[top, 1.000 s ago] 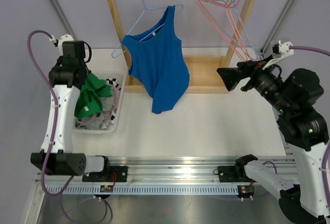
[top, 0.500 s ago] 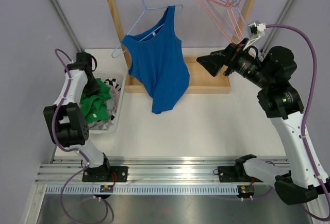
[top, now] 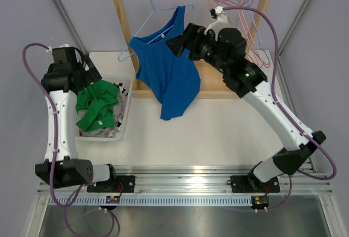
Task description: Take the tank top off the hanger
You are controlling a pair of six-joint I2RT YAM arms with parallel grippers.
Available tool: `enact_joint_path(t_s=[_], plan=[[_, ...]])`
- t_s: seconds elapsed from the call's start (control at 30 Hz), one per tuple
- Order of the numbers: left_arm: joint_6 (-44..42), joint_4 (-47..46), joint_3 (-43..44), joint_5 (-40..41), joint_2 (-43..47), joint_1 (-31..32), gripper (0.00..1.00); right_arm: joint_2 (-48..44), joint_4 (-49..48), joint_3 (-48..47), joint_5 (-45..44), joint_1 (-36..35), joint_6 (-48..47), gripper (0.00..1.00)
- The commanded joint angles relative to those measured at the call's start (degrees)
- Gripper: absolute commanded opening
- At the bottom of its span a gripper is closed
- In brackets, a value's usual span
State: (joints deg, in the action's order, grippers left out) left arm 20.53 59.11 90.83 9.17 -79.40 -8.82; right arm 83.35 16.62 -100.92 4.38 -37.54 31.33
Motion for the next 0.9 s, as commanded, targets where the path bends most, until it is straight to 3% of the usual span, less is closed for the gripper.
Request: enact_joint_path(t_s=[0.0,0.23,0.4,0.6,0.73,0.87], plan=[[-1.9,1.36,1.38,-0.47,8.79,0.47,0.99,7.15,-0.37,-9.09,-14.82,-3.85,-0.48,0.99],[-3.13,-3.55,-8.11,-3.28,21.36,4.15,0.99,29.48,8.33,-36.59,-24.85,-7.9,-4.7,0.99],[-4.01,-5.32,-11.81,-4.16,24.2,7.14,0.99,44.51,10.46,-56.91,-27.14,-8.16,-7.51,0.99],[-4.36,-6.29,-14.62,-4.42,25.08,10.13,0.99,48.83,2.72,-58.07,-32.14,-8.16,-14.62,0.98],[-4.62,-6.38,-14.63,-4.34,25.78,10.84,0.99,47.09,4.82,-54.93,-34.44,-8.16,-17.53,0.8],[-4.8,-5.94,-14.1,-5.04,25.78,11.19,0.99,41.63,5.52,-48.58,-35.58,-8.16,-19.37,0.7]])
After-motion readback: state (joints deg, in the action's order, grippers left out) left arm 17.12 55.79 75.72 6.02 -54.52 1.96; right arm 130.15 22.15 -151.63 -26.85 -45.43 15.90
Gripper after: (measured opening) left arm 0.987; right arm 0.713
